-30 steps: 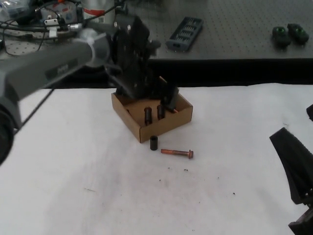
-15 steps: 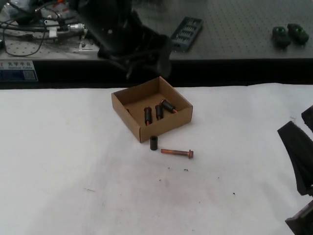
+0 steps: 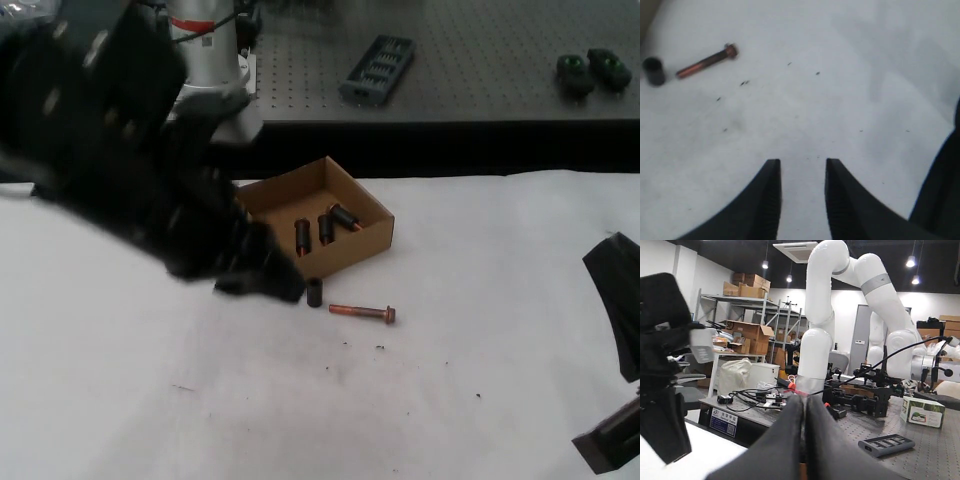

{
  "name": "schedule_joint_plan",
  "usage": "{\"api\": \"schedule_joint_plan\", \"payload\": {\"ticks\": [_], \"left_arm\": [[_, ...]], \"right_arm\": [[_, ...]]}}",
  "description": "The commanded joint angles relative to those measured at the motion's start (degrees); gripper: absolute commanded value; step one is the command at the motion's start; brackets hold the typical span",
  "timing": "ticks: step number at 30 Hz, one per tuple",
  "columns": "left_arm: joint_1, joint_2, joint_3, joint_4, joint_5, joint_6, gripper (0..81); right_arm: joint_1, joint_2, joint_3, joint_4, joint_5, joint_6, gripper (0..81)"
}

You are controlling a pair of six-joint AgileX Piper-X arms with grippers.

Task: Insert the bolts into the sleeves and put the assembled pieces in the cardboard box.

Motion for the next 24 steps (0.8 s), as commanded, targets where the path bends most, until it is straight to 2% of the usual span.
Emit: {"api": "schedule_joint_plan", "payload": {"ticks": [1, 6, 9, 12, 15, 16, 18, 22, 24], "left_arm": [[-0.5, -8.3, 14.3, -19.4, 12.2, 4.8, 18.8], [-0.5, -7.2, 17.2, -24.5, 7.5, 5.0, 18.9], [-0.5, -5.3, 17.1, -26.3, 5.8, 4.7, 22.5], [-0.5, -3.0, 17.1, -29.5, 5.1, 5.1, 33.3], [-0.9, 0.3, 16.9, -32.9, -1.0, 4.9, 47.5], [-1.1, 1.4, 16.6, -33.5, -3.2, 5.8, 49.6], [-1.5, 3.5, 15.2, -33.5, -6.0, 9.7, 48.2], [-3.6, 8.3, 11.0, -31.9, -10.0, 20.9, 38.4], [-5.3, 11.1, 8.2, -30.3, -15.7, 26.5, 40.3]], "right_arm": [[-0.2, -0.1, 0.0, -0.9, 2.2, 1.3, 5.4], [-0.2, -0.1, 0.0, -0.5, 2.2, 1.0, 5.3], [-0.2, -0.1, 0.0, -0.5, 2.2, -0.4, 5.3], [-0.2, -0.1, 0.0, -0.5, 2.2, -0.5, 5.3], [-0.2, -0.1, 0.0, -0.5, 2.2, -0.5, 5.3], [-0.2, -0.1, 0.0, -0.5, 2.2, -0.5, 5.3], [-0.2, -0.1, 0.0, -0.5, 2.2, -0.5, 5.3], [-0.2, -0.1, 0.0, -0.5, 2.2, -0.5, 5.3], [-0.2, -0.1, -0.1, -0.5, 2.2, -0.9, 5.3]]}}
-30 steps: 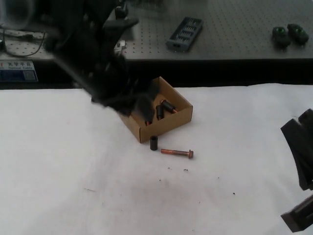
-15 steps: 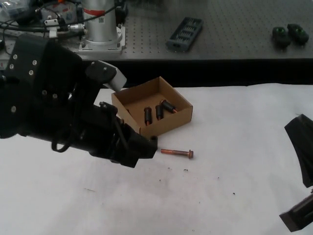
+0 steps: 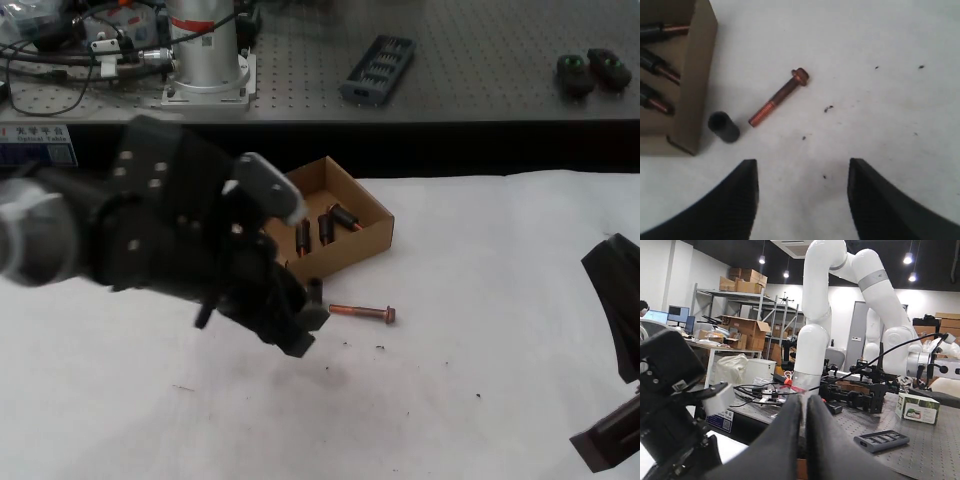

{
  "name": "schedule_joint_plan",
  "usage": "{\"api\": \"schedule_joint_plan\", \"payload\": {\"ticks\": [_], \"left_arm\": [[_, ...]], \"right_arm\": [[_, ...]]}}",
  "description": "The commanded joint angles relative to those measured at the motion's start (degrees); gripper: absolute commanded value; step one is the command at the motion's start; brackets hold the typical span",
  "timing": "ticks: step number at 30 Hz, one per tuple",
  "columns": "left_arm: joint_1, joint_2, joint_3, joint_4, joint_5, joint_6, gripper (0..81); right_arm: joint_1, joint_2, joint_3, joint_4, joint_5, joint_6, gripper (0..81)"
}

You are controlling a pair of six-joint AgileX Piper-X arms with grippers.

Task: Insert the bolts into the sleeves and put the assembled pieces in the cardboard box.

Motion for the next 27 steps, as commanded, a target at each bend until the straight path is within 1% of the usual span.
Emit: {"api": "schedule_joint_plan", "payload": {"ticks": [1, 4, 6, 8, 10, 11, 18, 24, 27], "left_arm": [[-1.7, 2.4, -3.2, 1.4, -8.5, 9.4, 42.9], [-4.5, 6.8, -8.7, 4.6, -17.7, 14.4, 49.7], [-5.7, 9.4, -11.7, 6.8, -20.7, 18.8, 49.4], [-6.6, 11.8, -14.5, 9.0, -20.6, 23.0, 46.4], [-7.3, 13.7, -16.4, 9.9, -20.4, 26.4, 41.6], [-7.4, 14.2, -17.0, 9.9, -20.4, 27.2, 40.7], [-7.6, 18.1, -21.5, 10.3, -18.9, 30.9, 40.3], [-7.6, 22.5, -24.9, 10.7, -17.3, 30.4, 40.3], [-7.6, 24.7, -27.1, 13.3, -14.7, 29.8, 40.3]], "right_arm": [[-0.2, -0.1, -0.1, -0.9, 1.6, -0.6, 5.3], [-0.2, -0.1, -0.1, -0.9, 1.6, -1.2, 5.3], [-0.2, -0.1, -0.1, -0.9, 1.6, -1.5, 5.3], [-0.2, -0.1, -0.1, -0.9, 1.6, -1.7, 5.3], [-0.2, -0.1, -0.1, -0.9, 1.6, -1.7, 5.3], [-0.2, -0.1, -0.1, -0.9, 1.6, -1.7, 5.3], [-0.2, -0.1, -0.1, -0.9, 1.6, -1.7, 5.3], [-0.2, -0.1, -0.1, -0.9, 1.6, -1.7, 5.3], [-0.2, -0.1, -0.1, -0.9, 1.6, -1.7, 5.3]]}}
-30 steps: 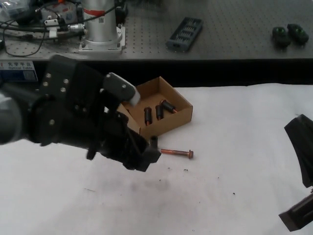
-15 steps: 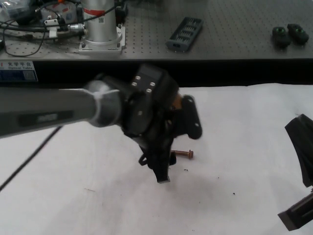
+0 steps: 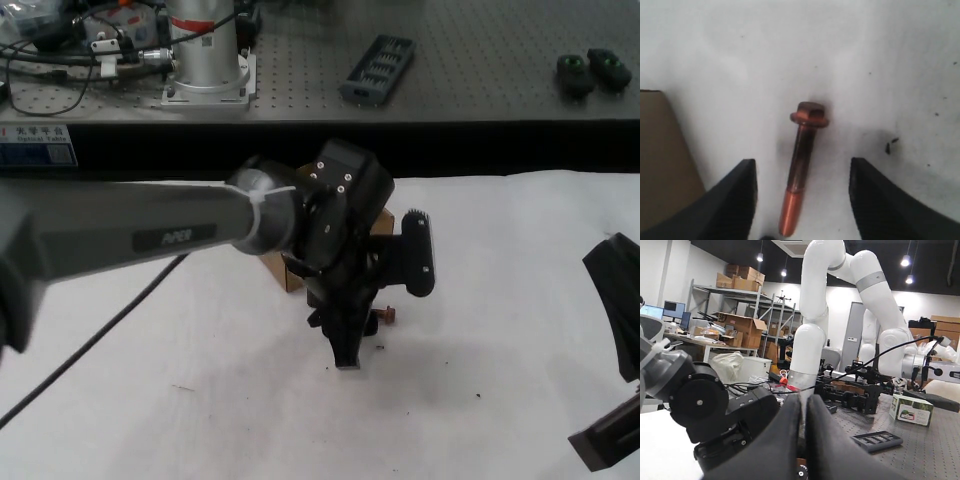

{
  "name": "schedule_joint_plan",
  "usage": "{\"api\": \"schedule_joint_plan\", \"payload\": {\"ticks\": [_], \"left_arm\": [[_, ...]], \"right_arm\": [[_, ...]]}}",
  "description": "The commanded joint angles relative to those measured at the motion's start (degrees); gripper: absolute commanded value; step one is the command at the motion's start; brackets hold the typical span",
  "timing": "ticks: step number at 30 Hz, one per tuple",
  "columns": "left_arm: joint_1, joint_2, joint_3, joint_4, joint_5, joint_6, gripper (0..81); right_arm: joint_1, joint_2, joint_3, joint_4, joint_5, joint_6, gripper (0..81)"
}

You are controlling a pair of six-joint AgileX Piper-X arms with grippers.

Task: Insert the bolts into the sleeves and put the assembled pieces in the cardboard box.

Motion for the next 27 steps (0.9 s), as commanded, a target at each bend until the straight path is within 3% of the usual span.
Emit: {"api": "schedule_joint_plan", "payload": {"ticks": [1, 5, 9, 11, 14, 15, 19, 27], "left_arm": [[-0.1, 1.9, -2.7, 2.6, 2.5, -0.9, 40.3], [-0.1, 4.2, -4.8, 5.0, 4.1, -1.1, 40.1], [-0.1, 4.4, -4.9, 5.1, 10.1, -1.4, 36.7], [-0.2, 4.4, -4.9, 5.3, 10.4, -1.5, 27.9], [-0.2, 4.4, -4.9, 7.0, 9.8, -1.6, 4.8], [-0.2, 4.6, -4.9, 7.6, 9.8, -1.6, 1.2], [-0.2, 4.8, -4.9, 9.1, 6.2, -1.6, 0.3], [0.0, 0.2, -4.9, 6.8, 4.7, -14.4, 0.6]], "right_arm": [[-0.2, -0.1, -0.1, -0.9, 1.4, 0.0, 5.3], [-0.2, -0.1, -0.1, -1.0, 1.4, -0.4, 5.3], [-0.2, -0.1, -0.1, -1.3, 1.4, -0.4, 5.3], [-0.2, -0.1, -0.1, -1.3, 1.4, -0.4, 5.3], [-0.2, -0.1, -0.1, -1.3, 2.1, -0.4, 5.3], [-0.2, -0.1, -0.1, -1.3, 2.3, -0.4, 5.3], [-0.2, -0.1, -0.1, -1.3, 2.7, -0.4, 5.3], [-0.2, -0.1, -0.1, -1.3, 2.7, -0.4, 5.3]]}}
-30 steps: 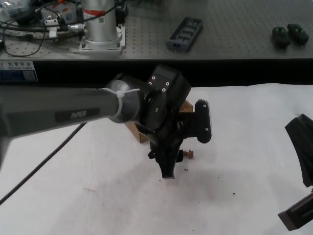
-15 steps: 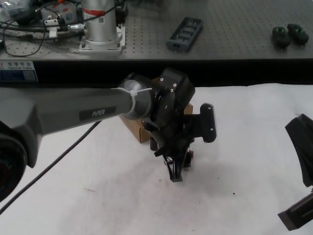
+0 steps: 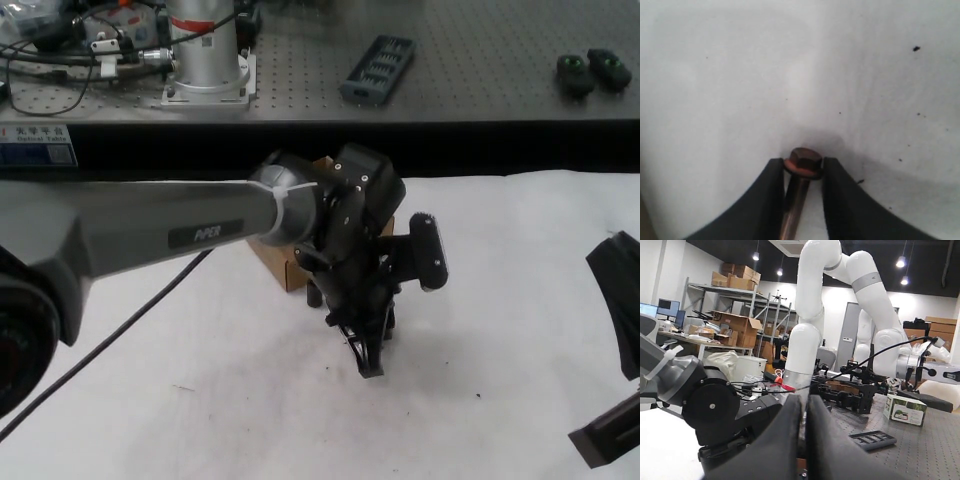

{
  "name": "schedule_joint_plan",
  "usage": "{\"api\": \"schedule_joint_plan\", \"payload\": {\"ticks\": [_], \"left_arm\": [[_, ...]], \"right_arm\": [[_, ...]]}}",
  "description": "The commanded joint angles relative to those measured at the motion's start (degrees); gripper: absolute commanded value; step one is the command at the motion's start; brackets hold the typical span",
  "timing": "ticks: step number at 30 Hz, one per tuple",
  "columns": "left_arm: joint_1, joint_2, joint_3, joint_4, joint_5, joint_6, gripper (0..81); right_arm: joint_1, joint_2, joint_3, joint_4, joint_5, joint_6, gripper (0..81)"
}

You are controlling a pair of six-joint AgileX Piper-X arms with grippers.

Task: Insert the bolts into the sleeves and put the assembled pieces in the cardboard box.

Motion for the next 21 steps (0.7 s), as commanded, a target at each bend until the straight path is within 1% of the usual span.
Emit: {"api": "schedule_joint_plan", "payload": {"ticks": [1, 5, 10, 12, 15, 18, 21], "left_arm": [[0.2, -3.7, 0.1, 0.5, -0.9, -6.1, 0.6], [0.4, -10.3, 0.1, 0.9, -0.8, -14.2, 0.6], [2.8, -20.2, 0.9, 2.3, -0.3, -35.7, 0.6], [4.0, -24.4, 2.4, 3.8, 2.4, -38.0, 0.6], [5.4, -32.2, 7.1, 4.7, 7.1, -39.1, 0.6], [5.6, -42.2, 15.5, 1.1, 8.8, -40.3, 0.6], [5.6, -52.9, 25.8, -6.9, 9.0, -44.8, 0.6]], "right_arm": [[-0.2, -0.1, -0.1, -1.3, 1.7, 0.3, 5.3], [-0.2, -0.1, 0.0, -1.3, 1.7, 0.3, 5.3], [-0.2, -0.1, 0.0, -0.1, 8.8, 0.3, 5.3], [-0.2, -0.1, -0.2, 1.3, 10.0, 0.3, 5.3], [-0.2, -0.1, -1.4, 4.6, 9.1, 0.8, 5.3], [-0.2, 0.5, -3.9, 11.8, 5.2, 3.0, 5.2], [-0.2, 2.6, -6.7, 16.2, 0.5, 6.3, 5.2]]}}
